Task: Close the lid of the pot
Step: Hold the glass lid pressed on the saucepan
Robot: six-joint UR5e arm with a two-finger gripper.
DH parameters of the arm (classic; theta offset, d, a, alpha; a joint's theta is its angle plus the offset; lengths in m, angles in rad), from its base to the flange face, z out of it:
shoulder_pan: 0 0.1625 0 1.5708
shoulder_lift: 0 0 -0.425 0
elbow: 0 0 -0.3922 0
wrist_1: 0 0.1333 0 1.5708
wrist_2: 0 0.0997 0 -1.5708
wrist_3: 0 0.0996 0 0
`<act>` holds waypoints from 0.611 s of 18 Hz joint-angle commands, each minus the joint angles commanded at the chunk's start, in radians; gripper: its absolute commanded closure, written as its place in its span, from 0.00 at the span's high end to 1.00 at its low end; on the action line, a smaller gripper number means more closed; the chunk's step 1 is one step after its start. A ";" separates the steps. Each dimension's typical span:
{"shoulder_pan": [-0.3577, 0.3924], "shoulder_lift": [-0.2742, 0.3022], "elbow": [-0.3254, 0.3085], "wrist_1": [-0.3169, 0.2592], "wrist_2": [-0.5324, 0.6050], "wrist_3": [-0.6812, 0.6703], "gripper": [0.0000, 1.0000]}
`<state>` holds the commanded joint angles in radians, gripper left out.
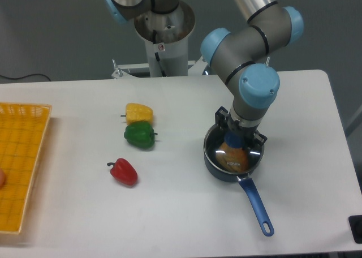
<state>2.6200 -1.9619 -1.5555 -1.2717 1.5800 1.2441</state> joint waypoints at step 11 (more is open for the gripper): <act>0.000 -0.005 -0.005 0.015 0.002 -0.002 0.99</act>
<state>2.6200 -1.9665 -1.5600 -1.2563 1.5815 1.2425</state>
